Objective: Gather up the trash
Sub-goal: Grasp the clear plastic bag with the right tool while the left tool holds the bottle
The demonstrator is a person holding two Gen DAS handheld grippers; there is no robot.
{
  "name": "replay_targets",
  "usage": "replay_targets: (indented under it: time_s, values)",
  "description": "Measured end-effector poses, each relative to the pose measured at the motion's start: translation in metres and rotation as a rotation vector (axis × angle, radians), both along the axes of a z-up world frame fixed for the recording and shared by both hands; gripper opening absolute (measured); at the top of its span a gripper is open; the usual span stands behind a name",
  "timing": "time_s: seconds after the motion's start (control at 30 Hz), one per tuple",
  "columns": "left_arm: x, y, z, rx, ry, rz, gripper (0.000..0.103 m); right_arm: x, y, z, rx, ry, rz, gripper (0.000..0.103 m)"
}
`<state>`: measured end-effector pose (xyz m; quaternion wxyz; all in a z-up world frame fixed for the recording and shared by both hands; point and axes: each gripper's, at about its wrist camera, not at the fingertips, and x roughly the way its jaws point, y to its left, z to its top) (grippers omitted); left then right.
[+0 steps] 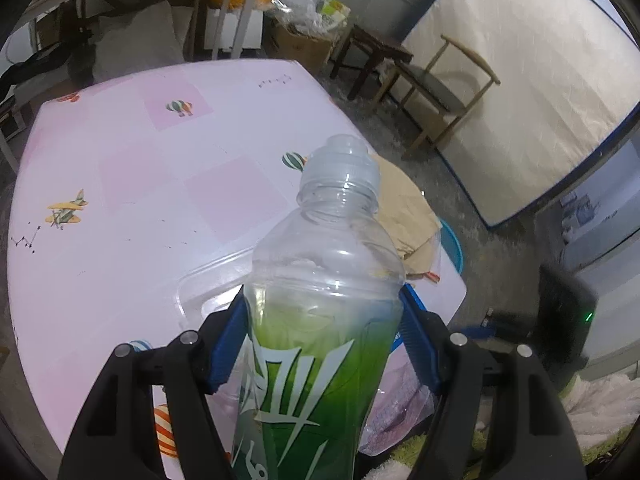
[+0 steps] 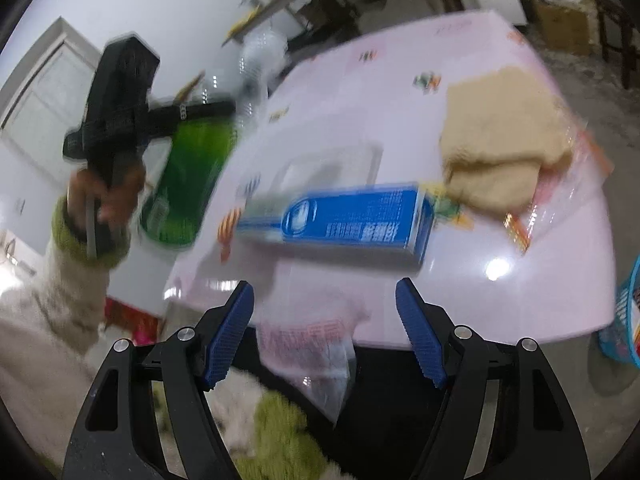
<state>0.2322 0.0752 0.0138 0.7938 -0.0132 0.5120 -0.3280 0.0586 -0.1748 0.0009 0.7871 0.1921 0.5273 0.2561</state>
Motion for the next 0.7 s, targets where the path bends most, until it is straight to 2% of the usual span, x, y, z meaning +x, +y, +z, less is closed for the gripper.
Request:
replay_targets:
  time_s: [0.13, 0.4, 0.57, 0.7]
  values:
    - [-0.001, 0.011, 0.008, -0.041, -0.028, 0.036, 0.068, -0.009, 0.01, -0.021, 0.001, 0.07, 0.041, 0.07]
    - [-0.009, 0.021, 0.015, -0.082, -0.06, 0.062, 0.068, -0.009, 0.022, -0.048, 0.019, 0.119, 0.063, 0.069]
    - [-0.009, 0.027, 0.011, -0.084, -0.056, 0.068, 0.068, -0.004, 0.032, -0.06, 0.003, 0.128, 0.081, 0.053]
    - [-0.011, 0.029, 0.013, -0.09, -0.058, 0.085, 0.068, -0.005, 0.027, -0.06, 0.015, 0.131, 0.062, 0.033]
